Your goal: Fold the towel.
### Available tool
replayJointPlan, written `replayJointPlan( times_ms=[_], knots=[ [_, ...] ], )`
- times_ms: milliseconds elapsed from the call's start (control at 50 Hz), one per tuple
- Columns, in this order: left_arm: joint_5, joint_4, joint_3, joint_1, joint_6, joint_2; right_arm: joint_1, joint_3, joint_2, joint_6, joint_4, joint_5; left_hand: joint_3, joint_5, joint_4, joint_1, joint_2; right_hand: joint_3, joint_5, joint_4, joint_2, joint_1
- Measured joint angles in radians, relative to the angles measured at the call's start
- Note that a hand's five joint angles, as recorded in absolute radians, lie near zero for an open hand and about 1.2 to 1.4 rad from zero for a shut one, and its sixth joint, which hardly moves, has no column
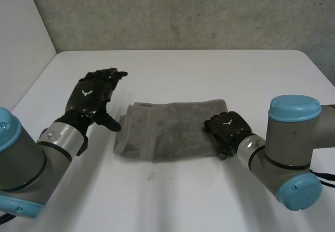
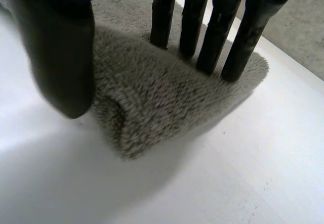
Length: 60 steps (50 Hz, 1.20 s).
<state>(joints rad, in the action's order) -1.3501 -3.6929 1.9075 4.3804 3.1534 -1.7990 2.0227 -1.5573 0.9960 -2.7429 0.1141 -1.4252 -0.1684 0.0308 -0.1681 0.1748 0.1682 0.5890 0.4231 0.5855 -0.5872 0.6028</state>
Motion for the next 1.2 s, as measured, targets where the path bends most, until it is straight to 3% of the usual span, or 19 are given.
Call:
replayJointPlan(
  times_ms=[120, 160, 280, 460, 640, 780, 820, 840, 900, 940, 1200],
  knots=[
    [0.0, 0.004, 0.006, -0.018, 0.026, -0.016, -0.02, -0.007, -0.021, 0.009, 0.021, -0.012, 0.0, 0.0, 0.0, 0.0, 0.0, 0.651, 0.688, 0.713, -0.696, 0.628],
    [-0.001, 0.004, 0.007, -0.02, 0.036, -0.018, -0.03, -0.014, -0.019, 0.017, 0.022, -0.022, 0.0, 0.0, 0.0, 0.0, 0.0, 0.683, 0.713, 0.754, -0.709, 0.661],
    [-0.006, 0.004, 0.006, -0.017, 0.054, -0.01, -0.061, -0.067, 0.053, 0.106, 0.012, -0.051, 0.002, 0.0, 0.002, 0.0, -0.002, 0.683, 0.713, 0.755, -0.709, 0.679],
    [-0.009, 0.032, -0.048, -0.018, 0.054, 0.055, -0.049, -0.049, 0.163, 0.472, -0.025, -0.074, 0.002, 0.0, 0.002, 0.0, -0.002, 0.683, 0.713, 0.755, -0.709, 0.693],
    [-0.016, 0.128, -0.194, -0.03, 0.034, 0.055, 0.198, 0.237, -0.011, 0.589, -0.037, -0.068, 0.002, 0.0, 0.002, 0.0, -0.002, 0.705, 0.713, 0.755, -0.72, 0.699],
    [-0.021, 0.171, -0.296, -0.043, -0.039, 0.007, 0.362, 0.38, -0.197, 0.667, -0.07, -0.013, 0.002, 0.0, 0.002, 0.0, -0.002, 0.717, 0.713, 0.755, -0.72, 0.699],
    [-0.026, 0.174, -0.312, -0.047, -0.06, -0.007, 0.377, 0.387, -0.217, 0.677, -0.074, 0.0, 0.002, 0.0, 0.002, 0.0, -0.002, 0.594, 0.601, 0.616, -0.593, 0.575],
    [-0.032, 0.176, -0.326, -0.053, -0.075, -0.021, 0.384, 0.386, -0.226, 0.679, -0.074, 0.008, 0.002, 0.0, 0.002, 0.0, -0.002, 0.377, 0.361, 0.398, -0.368, 0.336],
    [-0.051, 0.179, -0.355, -0.072, -0.096, -0.051, 0.38, 0.366, -0.207, 0.645, -0.07, 0.015, 0.002, 0.0, 0.002, 0.0, -0.002, -0.148, -0.157, -0.12, 0.192, -0.194],
    [-0.062, 0.183, -0.371, -0.085, -0.103, -0.067, 0.366, 0.344, -0.175, 0.594, -0.064, 0.014, 0.002, 0.0, 0.002, 0.0, -0.002, -0.304, -0.304, -0.29, 0.314, -0.325],
    [-0.135, 0.28, -0.538, -0.205, -0.108, -0.208, 0.082, 0.103, 0.157, -0.03, -0.039, 0.047, 0.0, 0.0, 0.0, 0.0, 0.0, -0.344, -0.356, -0.325, 0.342, -0.368]
  ],
)
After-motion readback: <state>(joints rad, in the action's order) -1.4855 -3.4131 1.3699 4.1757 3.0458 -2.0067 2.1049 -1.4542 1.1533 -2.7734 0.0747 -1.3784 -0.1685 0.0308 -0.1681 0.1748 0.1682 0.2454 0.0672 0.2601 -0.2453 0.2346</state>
